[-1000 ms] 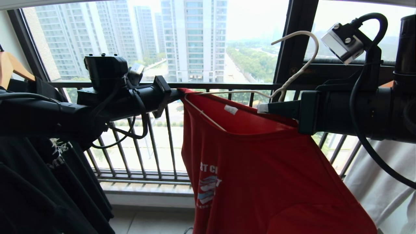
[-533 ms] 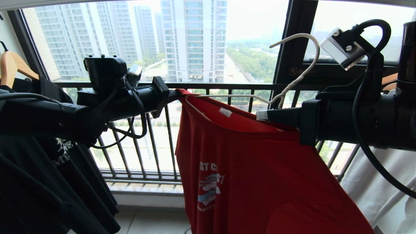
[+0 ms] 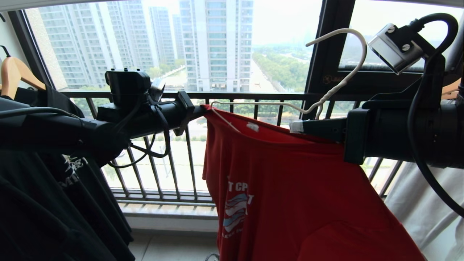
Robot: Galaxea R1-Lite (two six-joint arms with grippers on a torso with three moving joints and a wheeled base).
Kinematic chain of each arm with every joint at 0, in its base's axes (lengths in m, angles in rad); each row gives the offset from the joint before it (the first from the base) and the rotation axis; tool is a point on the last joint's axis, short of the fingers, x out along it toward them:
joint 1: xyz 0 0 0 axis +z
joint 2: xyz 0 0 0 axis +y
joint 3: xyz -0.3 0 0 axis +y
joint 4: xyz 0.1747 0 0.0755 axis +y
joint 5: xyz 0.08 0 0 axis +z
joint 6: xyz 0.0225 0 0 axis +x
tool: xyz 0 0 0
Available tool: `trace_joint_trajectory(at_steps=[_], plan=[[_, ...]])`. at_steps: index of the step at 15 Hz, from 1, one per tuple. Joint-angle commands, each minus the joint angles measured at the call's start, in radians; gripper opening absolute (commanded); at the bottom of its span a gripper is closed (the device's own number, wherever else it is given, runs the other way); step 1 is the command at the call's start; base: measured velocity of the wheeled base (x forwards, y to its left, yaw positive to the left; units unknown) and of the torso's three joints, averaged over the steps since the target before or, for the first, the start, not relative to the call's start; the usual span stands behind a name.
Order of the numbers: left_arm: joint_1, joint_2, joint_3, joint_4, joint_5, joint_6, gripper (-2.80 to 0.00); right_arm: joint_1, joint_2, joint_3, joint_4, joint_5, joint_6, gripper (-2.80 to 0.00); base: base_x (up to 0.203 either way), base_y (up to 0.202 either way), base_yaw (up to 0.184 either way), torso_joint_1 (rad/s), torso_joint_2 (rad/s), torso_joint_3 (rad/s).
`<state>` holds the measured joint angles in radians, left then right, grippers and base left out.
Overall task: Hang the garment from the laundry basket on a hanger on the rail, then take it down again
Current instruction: Take the clothes off the clothes rack
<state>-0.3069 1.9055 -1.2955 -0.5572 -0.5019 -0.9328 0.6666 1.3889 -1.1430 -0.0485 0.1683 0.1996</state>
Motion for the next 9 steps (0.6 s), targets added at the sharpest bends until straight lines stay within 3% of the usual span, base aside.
trace_joint_trajectory(at_steps=[1, 4, 8, 9], plan=[[-0.033, -0.003, 0.015, -0.001, -0.001, -0.002, -2.80, -0.001, -0.002, 0.000, -0.004, 0.000, 0.003, -2.80, 0.000, 0.000, 0.000, 0.000, 0.00, 0.000], [-0.078, -0.022, 0.031, 0.021, -0.001, 0.021, -2.80, -0.005, 0.026, 0.009, -0.112, -0.005, 0.052, -2.80, 0.000, 0.000, 0.000, 0.000, 0.00, 0.000], [-0.153, -0.064, -0.032, 0.268, 0.003, 0.037, -2.80, -0.050, 0.070, 0.028, -0.242, -0.008, 0.109, -2.80, 0.000, 0.000, 0.000, 0.000, 0.00, 0.000], [-0.159, -0.070, -0.041, 0.286, 0.017, 0.045, -2.80, -0.062, 0.074, 0.029, -0.273, -0.009, 0.134, -2.80, 0.000, 0.000, 0.000, 0.000, 0.00, 0.000]])
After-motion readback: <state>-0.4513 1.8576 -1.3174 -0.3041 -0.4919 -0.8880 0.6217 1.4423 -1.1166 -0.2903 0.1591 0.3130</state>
